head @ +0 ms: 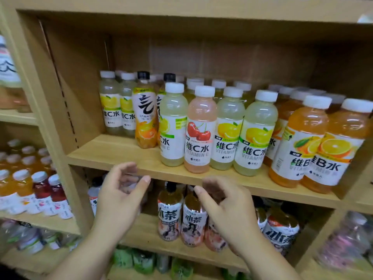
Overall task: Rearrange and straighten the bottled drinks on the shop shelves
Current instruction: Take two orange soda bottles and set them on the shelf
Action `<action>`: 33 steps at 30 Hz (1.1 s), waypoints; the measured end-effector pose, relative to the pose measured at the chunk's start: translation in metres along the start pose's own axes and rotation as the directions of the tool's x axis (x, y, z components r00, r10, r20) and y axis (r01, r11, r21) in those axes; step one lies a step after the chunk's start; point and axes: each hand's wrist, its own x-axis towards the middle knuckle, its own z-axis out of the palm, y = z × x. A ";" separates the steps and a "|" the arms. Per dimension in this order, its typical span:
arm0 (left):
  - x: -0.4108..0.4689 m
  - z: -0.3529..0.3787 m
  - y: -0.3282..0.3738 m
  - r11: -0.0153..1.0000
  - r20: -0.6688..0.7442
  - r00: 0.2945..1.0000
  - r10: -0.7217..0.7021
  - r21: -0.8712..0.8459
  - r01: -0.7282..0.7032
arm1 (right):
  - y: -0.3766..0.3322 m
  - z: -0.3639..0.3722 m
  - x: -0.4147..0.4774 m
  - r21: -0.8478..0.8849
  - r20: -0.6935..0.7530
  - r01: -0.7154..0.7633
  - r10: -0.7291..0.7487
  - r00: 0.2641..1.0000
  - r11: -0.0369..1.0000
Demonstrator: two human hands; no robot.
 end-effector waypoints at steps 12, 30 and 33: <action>0.096 -0.027 0.066 0.988 0.019 0.990 0.137 0.063 -0.138 | -0.114 -0.023 0.117 -0.119 -0.017 0.401 -0.406 0.914 0.908; 0.223 0.003 0.033 0.972 0.346 0.936 0.066 0.188 -0.138 | -0.191 0.019 0.267 -0.752 0.291 0.042 0.274 0.916 0.657; 0.225 0.008 0.029 0.968 0.375 0.925 0.065 0.202 -0.150 | -0.187 0.025 0.274 -0.779 0.318 0.062 0.308 0.897 0.624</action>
